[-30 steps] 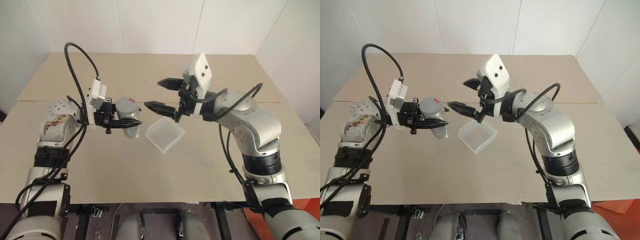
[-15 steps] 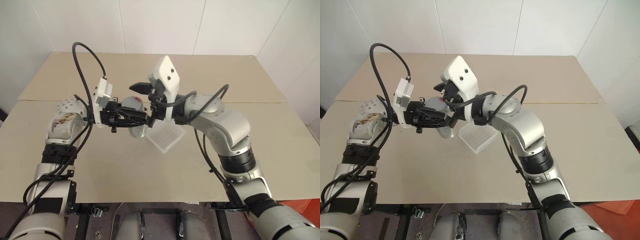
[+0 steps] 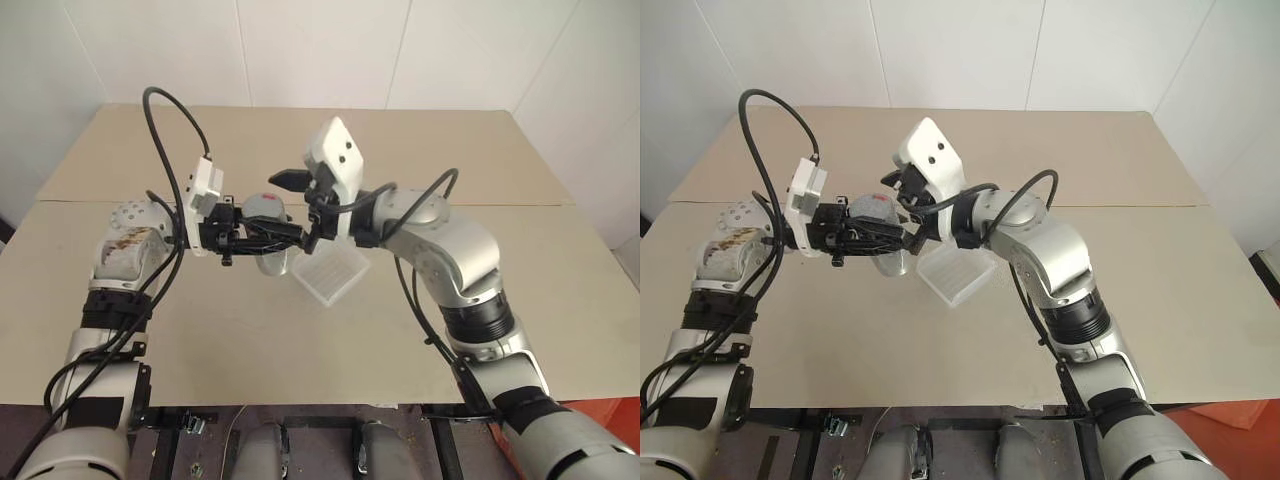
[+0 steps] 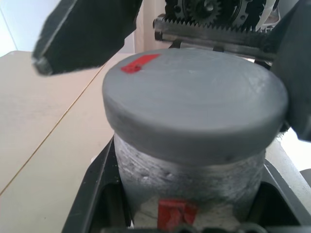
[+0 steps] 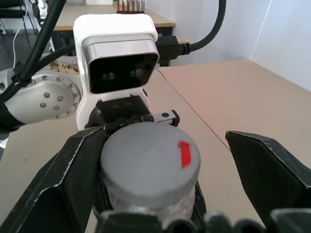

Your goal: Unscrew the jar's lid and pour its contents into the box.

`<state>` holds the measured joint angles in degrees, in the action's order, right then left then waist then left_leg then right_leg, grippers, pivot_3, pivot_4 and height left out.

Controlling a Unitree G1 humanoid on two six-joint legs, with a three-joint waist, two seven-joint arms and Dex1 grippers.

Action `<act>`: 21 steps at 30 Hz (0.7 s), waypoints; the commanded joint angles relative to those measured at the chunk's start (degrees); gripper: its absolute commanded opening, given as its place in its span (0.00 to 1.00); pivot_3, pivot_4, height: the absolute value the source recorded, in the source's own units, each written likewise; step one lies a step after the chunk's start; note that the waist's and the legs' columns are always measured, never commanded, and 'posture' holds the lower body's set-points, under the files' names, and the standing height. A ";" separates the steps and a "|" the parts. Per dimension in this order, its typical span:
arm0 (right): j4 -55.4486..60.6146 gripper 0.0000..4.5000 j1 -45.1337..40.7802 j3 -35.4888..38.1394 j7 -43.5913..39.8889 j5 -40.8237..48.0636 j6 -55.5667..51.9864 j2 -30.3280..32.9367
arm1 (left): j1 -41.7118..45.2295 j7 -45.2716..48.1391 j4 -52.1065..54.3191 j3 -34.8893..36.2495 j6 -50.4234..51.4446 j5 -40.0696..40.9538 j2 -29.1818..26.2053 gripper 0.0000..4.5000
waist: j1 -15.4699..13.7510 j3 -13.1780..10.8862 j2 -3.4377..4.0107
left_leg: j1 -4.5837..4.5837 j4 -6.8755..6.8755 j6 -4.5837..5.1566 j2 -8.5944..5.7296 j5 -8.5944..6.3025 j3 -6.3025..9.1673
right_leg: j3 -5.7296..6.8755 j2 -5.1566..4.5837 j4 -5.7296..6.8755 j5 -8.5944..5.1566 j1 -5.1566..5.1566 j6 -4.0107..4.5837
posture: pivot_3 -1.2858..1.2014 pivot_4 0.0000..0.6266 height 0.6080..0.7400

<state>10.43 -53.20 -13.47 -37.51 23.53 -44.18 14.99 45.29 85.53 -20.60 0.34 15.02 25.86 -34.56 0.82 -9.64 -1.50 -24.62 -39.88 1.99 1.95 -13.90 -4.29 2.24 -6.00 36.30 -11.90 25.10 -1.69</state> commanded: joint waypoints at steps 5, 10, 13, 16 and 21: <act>2.79 1.00 2.05 6.92 0.98 0.48 -0.08 6.47 | -1.23 0.64 3.49 1.79 -0.51 1.54 -1.66 0.45 | -0.31 0.00 0.00 | 0.00 -0.01 0.00 -0.02 0.00 0.00 | 0.01 -0.02 0.00 0.00 -0.02 0.00 | 0.52 0.24 1.00; 5.58 1.00 3.99 6.90 -0.02 1.50 -0.30 7.84 | -1.30 0.34 4.01 2.04 -0.27 1.80 -1.61 0.45 | 0.04 0.00 0.00 | 0.01 0.02 0.01 0.01 0.00 -0.01 | 0.01 0.00 -0.06 0.00 0.00 0.00 | 0.52 0.24 1.00; 6.63 1.00 4.64 6.77 -0.85 1.70 -0.06 8.07 | -1.56 0.37 4.04 2.09 -0.37 1.71 -2.00 0.45 | 0.21 0.00 0.00 | 0.01 0.02 0.00 0.00 0.00 -0.02 | -0.02 0.00 -0.02 0.00 0.01 0.00 | 0.52 0.24 1.00; 8.48 1.00 4.07 7.50 -1.48 3.86 -0.83 7.05 | -1.44 0.31 3.87 2.01 -0.42 1.63 -2.06 0.45 | 0.03 0.00 0.00 | 0.01 0.02 0.00 0.00 0.00 -0.01 | -0.01 0.00 -0.03 0.00 0.01 0.00 | 0.52 0.24 1.00; 10.70 1.00 2.36 5.46 -0.90 4.92 -0.78 4.31 | -1.03 0.35 3.52 1.56 -0.62 1.53 -1.53 0.45 | -0.01 0.00 0.00 | 0.01 0.01 0.00 0.00 0.00 0.01 | -0.01 0.00 -0.03 0.00 0.00 0.00 | 0.52 0.24 1.00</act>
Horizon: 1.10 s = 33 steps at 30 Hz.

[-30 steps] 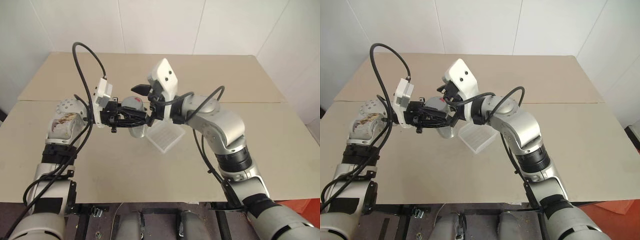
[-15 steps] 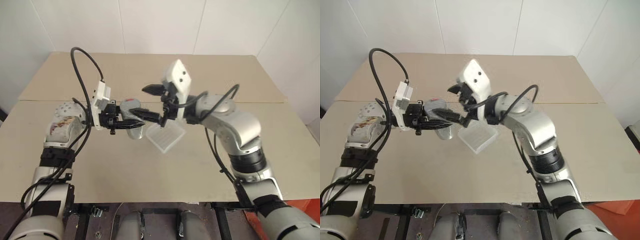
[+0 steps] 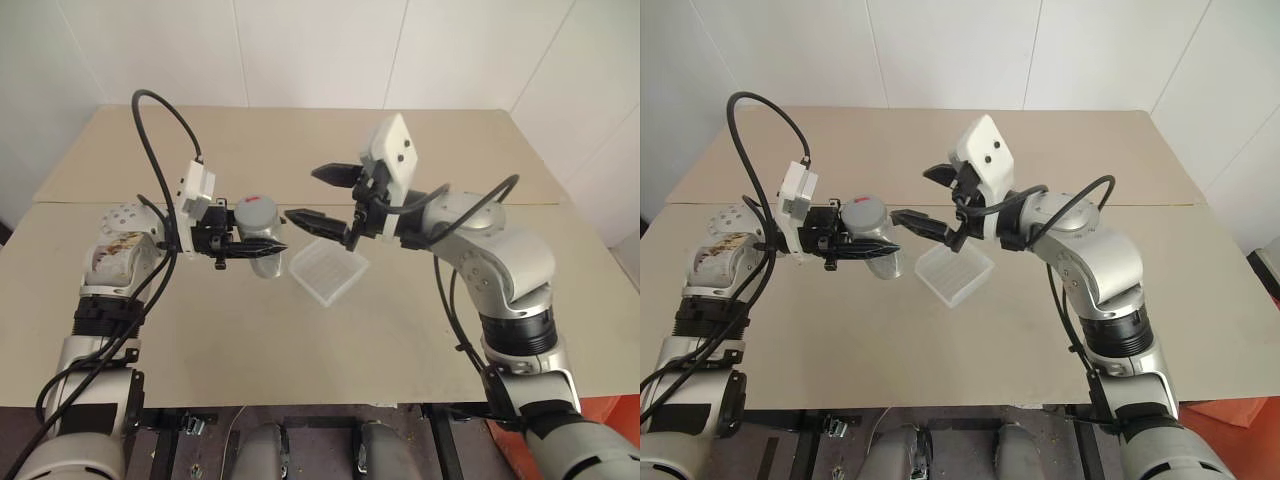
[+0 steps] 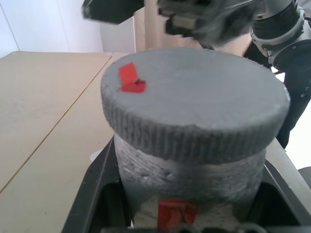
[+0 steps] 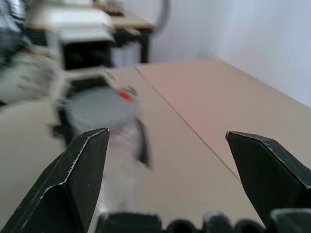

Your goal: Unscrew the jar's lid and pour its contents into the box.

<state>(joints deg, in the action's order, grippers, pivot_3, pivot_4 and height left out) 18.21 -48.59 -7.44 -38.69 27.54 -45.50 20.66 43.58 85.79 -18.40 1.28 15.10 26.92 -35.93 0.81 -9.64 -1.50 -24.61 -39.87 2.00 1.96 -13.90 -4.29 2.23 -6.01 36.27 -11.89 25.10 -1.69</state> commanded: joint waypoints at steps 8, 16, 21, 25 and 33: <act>-2.73 1.00 -6.48 -6.46 5.01 -3.97 -0.04 -7.85 | 1.94 0.32 0.30 -0.07 -1.37 0.02 0.93 0.45 | 0.01 0.00 0.00 | 0.01 -0.02 -0.01 -0.01 0.01 -0.01 | 0.00 0.00 0.05 0.00 0.00 0.00 | 0.52 0.24 1.00; -6.88 1.00 -8.32 -7.12 5.47 -6.24 1.21 -9.85 | 2.23 0.74 0.29 0.03 -1.29 -0.09 0.65 0.45 | 0.02 0.00 0.00 | 0.00 -0.01 -0.01 -0.01 0.01 -0.01 | 0.01 0.00 0.03 0.00 -0.01 0.00 | 0.52 0.24 1.00; -6.77 1.00 -8.05 -7.11 5.15 -7.08 1.06 -9.73 | 2.19 0.70 0.44 0.22 -1.25 -0.13 0.40 0.45 | 0.02 0.00 0.00 | 0.00 -0.01 -0.01 0.00 0.01 -0.01 | 0.01 0.01 0.04 0.00 0.00 0.00 | 0.52 0.24 1.00; -5.95 1.00 -7.05 -6.32 4.70 -7.13 0.68 -8.18 | 2.12 0.62 0.56 0.42 -1.29 -0.11 0.18 0.45 | 0.00 0.00 0.00 | 0.00 -0.01 -0.01 -0.01 0.01 0.00 | 0.01 0.00 0.04 0.00 -0.01 0.00 | 0.52 0.24 1.00; -3.02 1.00 -4.18 -4.60 3.83 -6.44 -0.82 -3.24 | 1.83 0.57 0.69 0.88 -1.49 -0.22 -0.22 0.45 | -0.01 0.00 0.00 | -0.01 -0.01 -0.01 -0.01 0.01 0.00 | 0.02 0.00 0.03 0.00 -0.01 0.00 | 0.52 0.24 1.00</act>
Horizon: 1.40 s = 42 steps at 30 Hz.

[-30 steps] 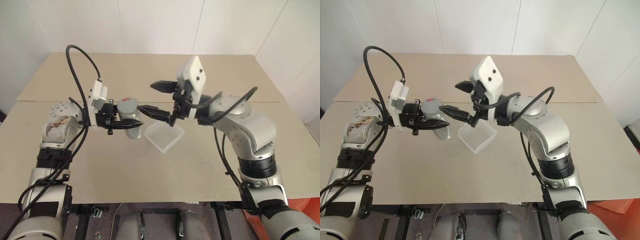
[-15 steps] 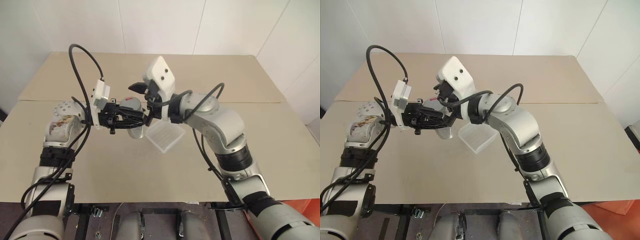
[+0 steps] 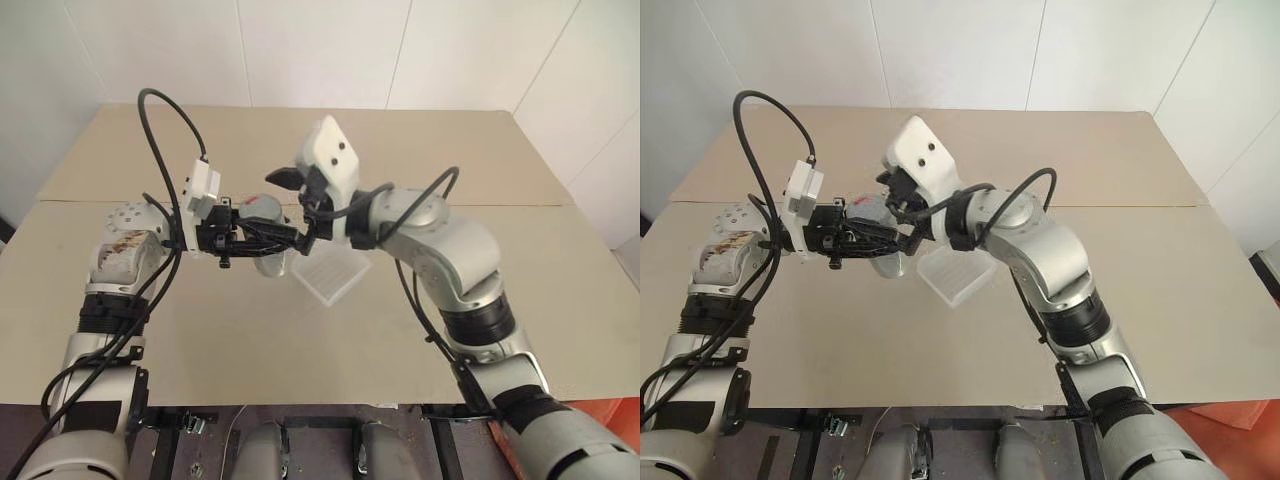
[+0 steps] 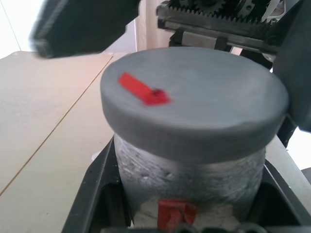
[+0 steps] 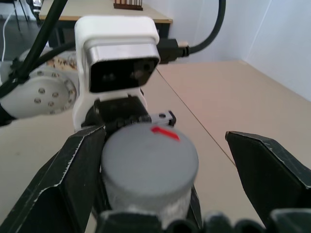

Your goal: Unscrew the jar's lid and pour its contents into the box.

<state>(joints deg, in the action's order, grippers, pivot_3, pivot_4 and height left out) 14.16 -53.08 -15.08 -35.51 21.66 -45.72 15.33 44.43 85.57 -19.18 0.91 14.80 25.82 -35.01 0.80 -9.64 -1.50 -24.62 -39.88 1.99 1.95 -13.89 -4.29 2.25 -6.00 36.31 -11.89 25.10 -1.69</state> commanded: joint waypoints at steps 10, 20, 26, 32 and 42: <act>5.48 1.00 2.87 3.75 -2.97 3.23 -0.01 6.14 | 1.14 1.04 1.22 1.18 -1.51 0.72 -1.51 0.45 | -0.12 0.00 0.00 | 0.00 0.00 0.00 0.00 0.00 -0.01 | -0.01 0.00 -0.01 0.00 0.00 0.00 | 0.52 0.24 1.00; 5.40 1.00 1.81 3.55 -4.42 5.32 0.41 3.62 | 1.61 1.39 0.41 0.90 -2.15 0.38 -1.39 0.45 | 0.02 0.00 0.00 | 0.01 0.00 0.00 0.01 0.00 0.00 | 0.00 0.00 -0.01 0.00 0.00 0.00 | 0.52 0.24 1.00; 3.93 1.00 0.40 2.59 -4.66 4.85 0.42 1.74 | 1.68 1.39 0.43 0.88 -2.28 0.33 -1.39 0.45 | -0.05 0.00 0.00 | 0.01 -0.01 0.01 0.00 0.00 0.00 | 0.00 0.00 -0.01 0.00 -0.01 0.00 | 0.52 0.24 1.00; -1.32 1.00 -2.33 1.46 -2.25 2.57 -0.02 -2.15 | 1.17 1.24 1.24 0.81 -2.15 0.39 -1.45 0.45 | 0.03 0.00 0.00 | 0.01 -0.01 0.00 0.00 0.00 0.00 | 0.00 0.00 0.02 0.00 0.00 0.00 | 0.52 0.24 1.00; -3.07 0.96 -3.34 1.40 -2.88 2.38 -0.43 -3.67 | 0.03 0.70 2.79 1.02 -1.78 0.57 -1.95 0.45 | 0.02 0.00 0.00 | 0.00 0.00 0.00 0.01 0.00 0.00 | 0.00 0.00 0.00 0.00 0.00 0.00 | 0.52 0.24 1.00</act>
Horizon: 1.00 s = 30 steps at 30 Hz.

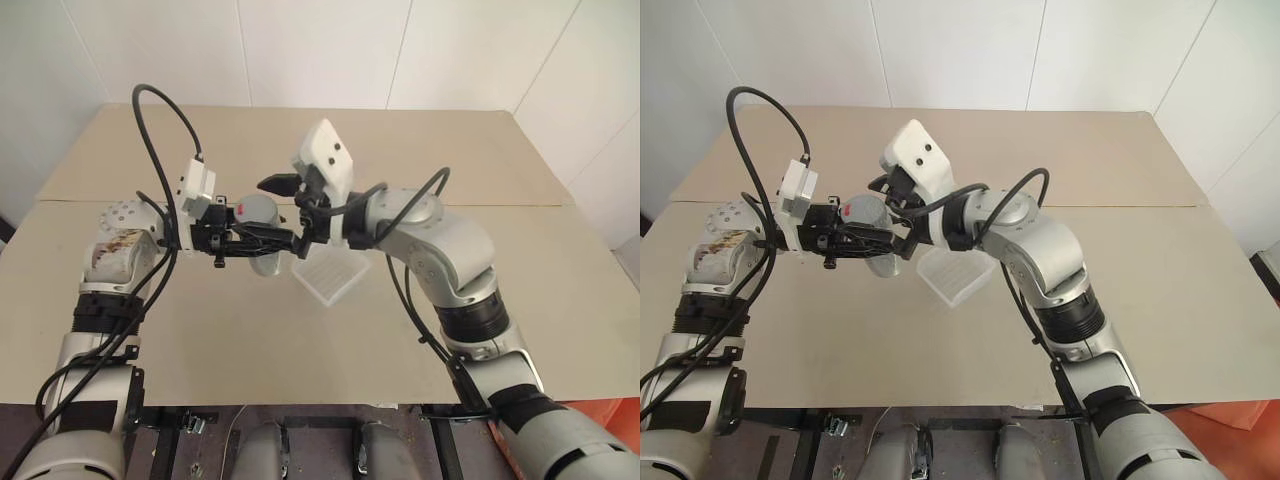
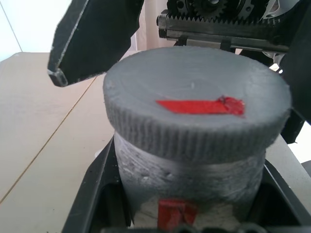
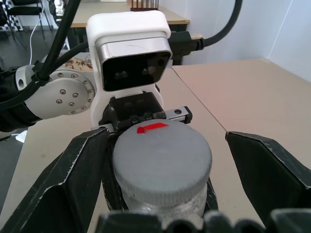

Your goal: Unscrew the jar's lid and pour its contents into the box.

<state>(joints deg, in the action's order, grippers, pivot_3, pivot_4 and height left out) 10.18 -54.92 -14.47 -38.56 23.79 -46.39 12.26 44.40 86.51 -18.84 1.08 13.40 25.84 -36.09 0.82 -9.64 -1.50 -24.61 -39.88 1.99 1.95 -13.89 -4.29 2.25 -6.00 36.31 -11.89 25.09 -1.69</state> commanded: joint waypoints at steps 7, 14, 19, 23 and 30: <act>0.23 0.61 -2.04 1.80 0.90 0.55 -0.02 -1.64 | -1.14 -0.59 3.74 0.83 -0.01 0.69 -1.33 0.45 | 0.24 1.17 0.00 | 0.00 0.00 0.00 0.00 0.00 0.00 | 0.00 0.00 0.00 0.00 0.00 0.00 | 0.52 0.00 1.00; -1.05 0.61 -3.08 9.94 5.30 5.16 -4.02 -3.89 | -1.78 -0.53 3.97 0.88 0.28 0.85 -2.26 0.45 | 0.74 4.15 -0.22 | -0.11 0.05 -0.41 -0.02 0.23 -0.08 | 0.05 0.01 -0.16 0.01 -0.03 -0.04 | 0.52 0.00 1.00; -2.22 0.61 -1.46 12.61 8.21 3.07 -3.16 -0.82 | -0.92 -0.94 2.79 1.33 -0.19 0.50 -2.71 0.45 | 0.82 4.96 -0.32 | 0.07 0.01 -0.14 -0.01 0.09 -0.07 | 0.02 0.01 -0.14 0.18 -0.06 0.01 | 0.52 0.00 1.00; -0.06 0.61 1.50 15.36 8.11 3.65 -3.74 4.23 | -0.95 -1.98 2.64 2.09 -0.50 0.62 -2.85 0.45 | 1.18 5.12 -0.34 | 0.42 0.02 -0.15 0.00 0.09 -0.08 | -0.03 0.02 -0.14 0.17 -0.32 0.03 | 0.52 0.00 1.00; 5.15 0.61 15.11 17.44 10.56 -1.61 -2.37 15.54 | -3.40 -4.77 4.70 4.60 0.80 2.30 -3.45 0.45 | 1.53 5.19 -0.36 | 0.39 0.05 -0.09 -0.01 0.06 -0.09 | -0.06 0.02 -0.11 0.17 -0.35 0.02 | 0.52 0.00 1.00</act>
<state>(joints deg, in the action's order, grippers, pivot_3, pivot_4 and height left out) 12.14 -40.64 1.58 -28.70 23.28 -50.21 26.62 40.94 82.73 -16.47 3.89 13.99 27.02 -38.93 2.35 -4.45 -1.86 -24.22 -39.83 1.91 1.94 -13.84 -4.39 2.17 -5.98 36.20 -11.72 24.75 -1.67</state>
